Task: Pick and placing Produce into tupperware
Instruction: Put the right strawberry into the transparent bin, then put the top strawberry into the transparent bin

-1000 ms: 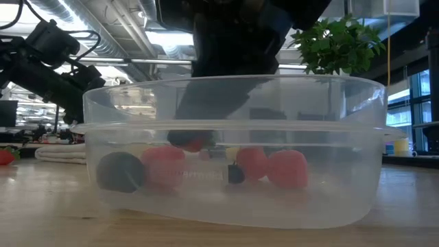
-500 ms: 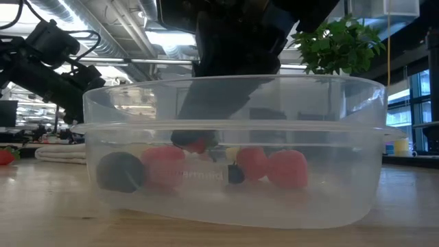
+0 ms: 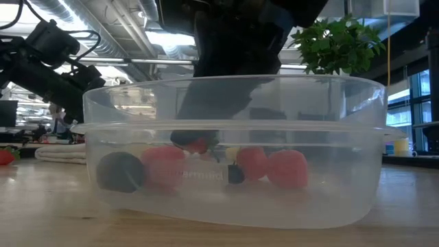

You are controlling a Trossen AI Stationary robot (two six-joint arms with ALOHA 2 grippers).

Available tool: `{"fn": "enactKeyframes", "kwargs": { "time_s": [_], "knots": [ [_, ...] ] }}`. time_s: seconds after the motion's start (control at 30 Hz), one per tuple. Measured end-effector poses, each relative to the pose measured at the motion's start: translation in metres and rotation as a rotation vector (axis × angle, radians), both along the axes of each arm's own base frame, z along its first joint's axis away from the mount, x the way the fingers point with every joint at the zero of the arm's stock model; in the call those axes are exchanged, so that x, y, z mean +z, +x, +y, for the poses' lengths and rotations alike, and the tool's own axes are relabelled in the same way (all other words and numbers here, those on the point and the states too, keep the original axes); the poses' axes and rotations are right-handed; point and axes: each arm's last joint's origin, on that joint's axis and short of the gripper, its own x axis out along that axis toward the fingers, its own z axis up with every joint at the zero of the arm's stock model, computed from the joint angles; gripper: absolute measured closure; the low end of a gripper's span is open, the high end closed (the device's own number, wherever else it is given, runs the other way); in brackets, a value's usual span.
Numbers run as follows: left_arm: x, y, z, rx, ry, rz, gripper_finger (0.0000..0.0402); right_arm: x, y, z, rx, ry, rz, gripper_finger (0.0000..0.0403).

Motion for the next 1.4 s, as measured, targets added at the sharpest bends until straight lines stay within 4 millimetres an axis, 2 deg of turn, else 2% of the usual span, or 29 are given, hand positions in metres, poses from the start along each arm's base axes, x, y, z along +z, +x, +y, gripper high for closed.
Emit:
{"fn": "enactKeyframes", "kwargs": {
  "time_s": [0.6,1.0,1.07,1.2,1.4],
  "knots": [
    [0.0,0.0,0.0,0.0,0.0,0.0,0.0151,0.0,0.0,0.0,-0.036,0.022,0.011,0.0269],
    [0.0,0.0,0.0,0.0,0.0,0.0,0.0151,0.002,-0.001,0.0,-0.025,0.026,0.009,0.0198],
    [0.0,0.0,0.0,0.0,0.0,0.0,0.0151,0.012,-0.003,-0.001,-0.025,0.044,0.004,0.0193],
    [0.001,0.0,0.0,0.003,0.001,-0.015,0.0151,0.045,-0.012,-0.004,-0.016,0.063,-0.033,0.019],
    [0.001,0.0,0.0,0.003,0.001,-0.015,0.0151,0.104,-0.034,-0.027,-0.033,-0.027,-0.121,0.0189]
  ]
}}
